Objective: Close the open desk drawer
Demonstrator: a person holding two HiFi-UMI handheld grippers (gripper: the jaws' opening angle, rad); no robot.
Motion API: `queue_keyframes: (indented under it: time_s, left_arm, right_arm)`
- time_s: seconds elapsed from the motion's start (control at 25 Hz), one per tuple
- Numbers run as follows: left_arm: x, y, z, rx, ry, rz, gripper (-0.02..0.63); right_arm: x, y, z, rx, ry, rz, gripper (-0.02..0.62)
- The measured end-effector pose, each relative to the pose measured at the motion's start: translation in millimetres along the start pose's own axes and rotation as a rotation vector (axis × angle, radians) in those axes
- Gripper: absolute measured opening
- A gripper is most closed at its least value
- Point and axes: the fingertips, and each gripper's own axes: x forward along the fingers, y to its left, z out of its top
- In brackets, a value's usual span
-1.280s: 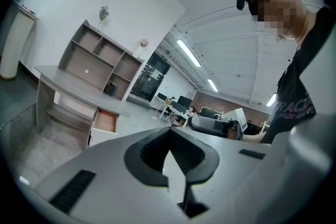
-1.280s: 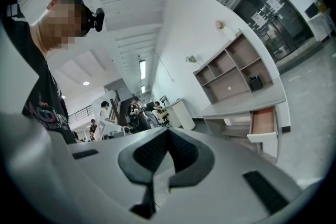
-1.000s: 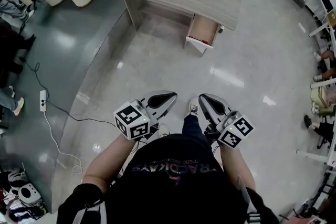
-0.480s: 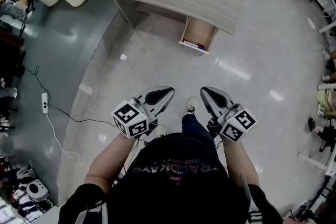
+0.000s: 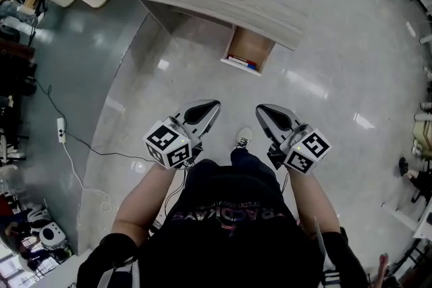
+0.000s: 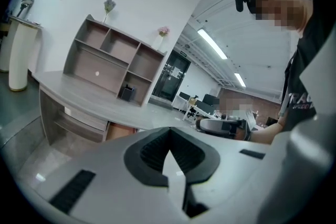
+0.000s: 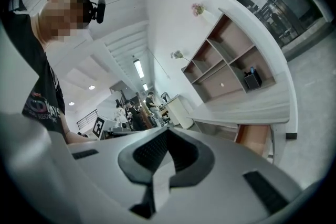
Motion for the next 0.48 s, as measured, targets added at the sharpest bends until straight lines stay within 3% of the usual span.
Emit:
queue_keyframes:
  time_s: [0.48]
  left_arm:
    - [28.8, 23.3, -7.8, 0.041, 0.024, 0.039, 0.011]
  right_arm:
    - [-2.0, -42.2, -11.3, 0.021, 0.029, -0.032, 0.018]
